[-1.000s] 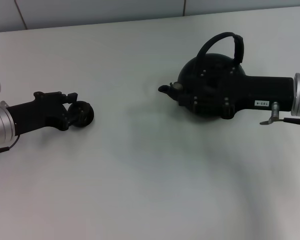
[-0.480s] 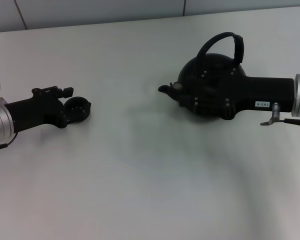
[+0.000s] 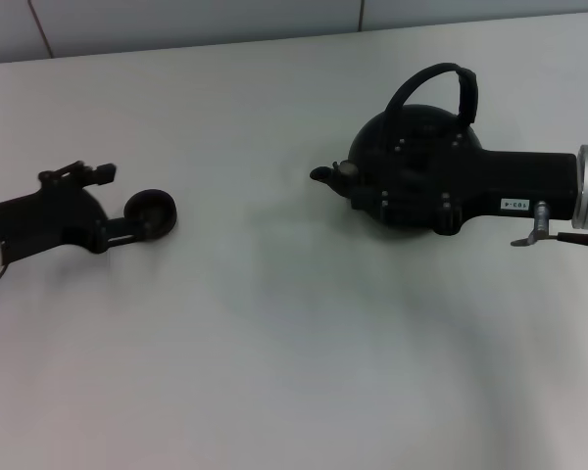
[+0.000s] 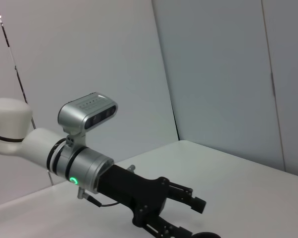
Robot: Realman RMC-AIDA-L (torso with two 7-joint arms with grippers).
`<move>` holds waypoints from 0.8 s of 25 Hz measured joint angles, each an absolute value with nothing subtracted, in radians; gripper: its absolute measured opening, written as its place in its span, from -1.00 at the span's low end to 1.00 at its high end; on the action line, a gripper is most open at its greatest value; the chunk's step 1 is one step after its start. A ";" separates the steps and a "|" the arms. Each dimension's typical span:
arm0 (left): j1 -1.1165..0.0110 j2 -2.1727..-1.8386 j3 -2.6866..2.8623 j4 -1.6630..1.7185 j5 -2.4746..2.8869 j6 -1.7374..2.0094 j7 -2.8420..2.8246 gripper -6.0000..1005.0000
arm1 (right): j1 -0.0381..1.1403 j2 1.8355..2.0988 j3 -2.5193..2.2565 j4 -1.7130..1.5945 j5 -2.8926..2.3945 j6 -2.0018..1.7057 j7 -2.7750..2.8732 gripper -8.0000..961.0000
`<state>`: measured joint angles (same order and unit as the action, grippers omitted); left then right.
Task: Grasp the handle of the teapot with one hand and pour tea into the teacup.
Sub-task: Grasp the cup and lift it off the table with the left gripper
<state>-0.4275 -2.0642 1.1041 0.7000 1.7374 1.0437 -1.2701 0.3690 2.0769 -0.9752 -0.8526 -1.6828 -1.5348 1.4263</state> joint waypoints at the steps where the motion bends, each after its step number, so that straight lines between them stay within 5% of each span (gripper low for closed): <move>1: -0.419 -2.063 1.104 0.706 1.739 1.044 -1.271 0.74 | 0.369 2.077 -0.975 -0.853 -1.683 -1.535 1.426 0.07; 20: -0.397 -2.064 1.108 0.702 1.802 1.044 -1.280 0.73 | 0.368 2.077 -0.974 -0.867 -1.683 -1.542 1.428 0.06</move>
<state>-0.3970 -2.0638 1.1080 0.7021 1.8018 1.0442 -1.2803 0.3681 2.0770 -0.9740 -0.8668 -1.6827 -1.5419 1.4278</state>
